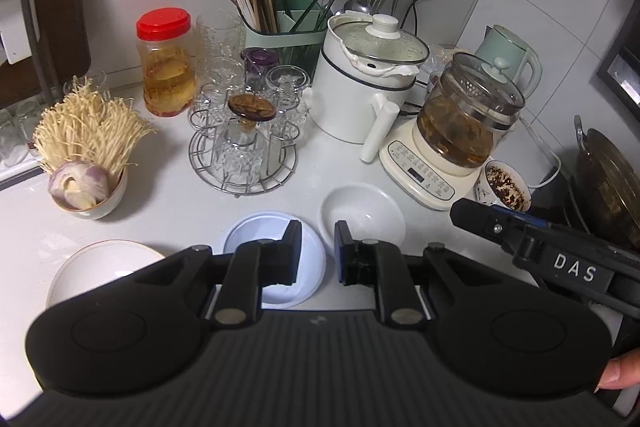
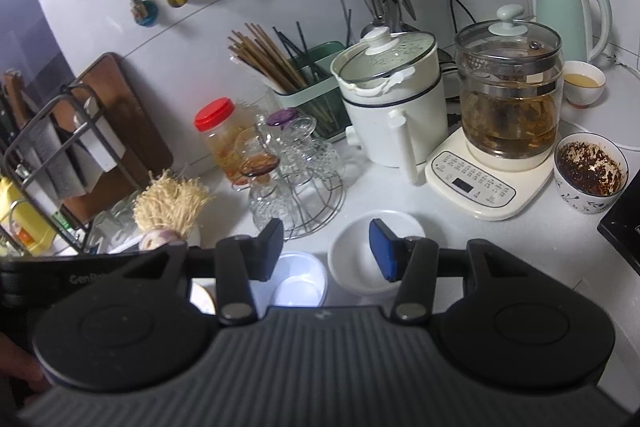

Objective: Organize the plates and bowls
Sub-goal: 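Move both grippers to the rim of the other pale blue bowl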

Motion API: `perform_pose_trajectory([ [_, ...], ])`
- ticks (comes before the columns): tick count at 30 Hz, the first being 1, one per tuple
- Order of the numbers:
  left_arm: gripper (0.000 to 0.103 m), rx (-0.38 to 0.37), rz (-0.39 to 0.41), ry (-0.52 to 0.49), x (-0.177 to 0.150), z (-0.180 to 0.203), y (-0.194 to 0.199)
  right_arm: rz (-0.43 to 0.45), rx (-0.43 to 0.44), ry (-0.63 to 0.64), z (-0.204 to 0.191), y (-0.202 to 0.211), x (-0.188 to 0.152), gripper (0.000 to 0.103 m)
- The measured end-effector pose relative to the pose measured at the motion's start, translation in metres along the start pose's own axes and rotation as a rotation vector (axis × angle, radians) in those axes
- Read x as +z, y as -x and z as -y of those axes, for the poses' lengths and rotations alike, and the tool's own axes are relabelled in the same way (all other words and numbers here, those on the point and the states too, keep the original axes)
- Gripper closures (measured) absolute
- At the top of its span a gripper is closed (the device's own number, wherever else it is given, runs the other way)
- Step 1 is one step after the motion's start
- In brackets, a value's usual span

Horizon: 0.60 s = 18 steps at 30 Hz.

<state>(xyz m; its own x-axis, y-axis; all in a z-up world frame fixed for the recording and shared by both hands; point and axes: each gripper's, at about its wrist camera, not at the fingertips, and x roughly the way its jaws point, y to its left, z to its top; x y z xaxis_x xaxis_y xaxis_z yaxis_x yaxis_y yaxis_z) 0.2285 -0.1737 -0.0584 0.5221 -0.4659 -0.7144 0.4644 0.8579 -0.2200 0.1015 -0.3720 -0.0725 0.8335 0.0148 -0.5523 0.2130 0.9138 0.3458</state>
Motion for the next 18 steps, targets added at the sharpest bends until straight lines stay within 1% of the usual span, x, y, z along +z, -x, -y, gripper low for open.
perform_pose_trajectory([
  [8, 0.084, 0.023, 0.028, -0.002, -0.01, -0.005, 0.014, 0.004, 0.012, 0.041, -0.011, 0.008, -0.008, 0.052],
  [12, 0.077, 0.039, 0.037, 0.008, -0.014, -0.01, 0.02, -0.005, 0.013, 0.059, -0.015, 0.008, -0.011, 0.052],
  [18, 0.076, 0.057, 0.026, 0.03, -0.022, -0.021, 0.026, -0.037, 0.012, 0.061, -0.023, 0.007, -0.018, 0.052],
])
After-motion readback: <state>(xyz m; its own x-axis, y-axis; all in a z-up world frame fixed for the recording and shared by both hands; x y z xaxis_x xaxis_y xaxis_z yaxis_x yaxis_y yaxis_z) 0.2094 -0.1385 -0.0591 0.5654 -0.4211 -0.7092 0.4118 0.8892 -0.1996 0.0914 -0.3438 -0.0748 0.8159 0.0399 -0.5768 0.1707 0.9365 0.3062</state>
